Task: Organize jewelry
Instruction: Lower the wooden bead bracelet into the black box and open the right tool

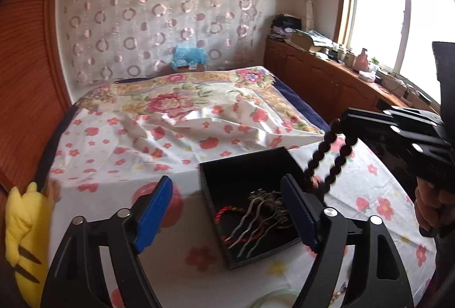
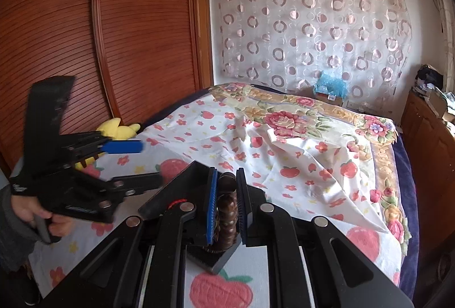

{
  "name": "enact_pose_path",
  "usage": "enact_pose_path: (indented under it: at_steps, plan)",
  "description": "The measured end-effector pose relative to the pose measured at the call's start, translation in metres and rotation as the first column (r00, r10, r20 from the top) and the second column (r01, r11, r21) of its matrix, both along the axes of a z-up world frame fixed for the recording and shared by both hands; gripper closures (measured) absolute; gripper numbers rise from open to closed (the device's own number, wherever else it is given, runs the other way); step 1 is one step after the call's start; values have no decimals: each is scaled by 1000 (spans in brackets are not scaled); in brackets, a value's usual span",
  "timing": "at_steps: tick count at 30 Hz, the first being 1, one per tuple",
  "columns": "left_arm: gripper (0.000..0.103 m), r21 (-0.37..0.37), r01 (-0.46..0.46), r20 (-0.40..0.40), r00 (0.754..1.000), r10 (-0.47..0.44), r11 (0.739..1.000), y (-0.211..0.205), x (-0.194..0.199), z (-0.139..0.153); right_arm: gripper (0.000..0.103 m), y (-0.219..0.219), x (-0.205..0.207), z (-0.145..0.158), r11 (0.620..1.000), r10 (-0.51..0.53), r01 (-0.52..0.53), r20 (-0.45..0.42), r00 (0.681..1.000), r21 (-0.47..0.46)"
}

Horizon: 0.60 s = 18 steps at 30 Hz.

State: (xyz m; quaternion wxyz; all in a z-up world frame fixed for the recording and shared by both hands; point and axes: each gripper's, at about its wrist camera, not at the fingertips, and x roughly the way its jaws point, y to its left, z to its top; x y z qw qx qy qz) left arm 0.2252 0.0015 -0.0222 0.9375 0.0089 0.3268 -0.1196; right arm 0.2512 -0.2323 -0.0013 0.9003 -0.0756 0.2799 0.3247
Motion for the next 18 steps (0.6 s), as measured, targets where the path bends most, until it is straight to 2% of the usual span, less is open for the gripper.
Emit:
enact_pose_path:
  at_steps: [4,18]
  plan:
    - [17,-1,-27,3,1000,27,1000,14,-7,0,88,10,16,-2,1000,-3,3,-2,1000,-7]
    - [16,31,-51,15,999,50,998,22,-23,2,88,31,47,-31,999,-48,47,-80,996,-18]
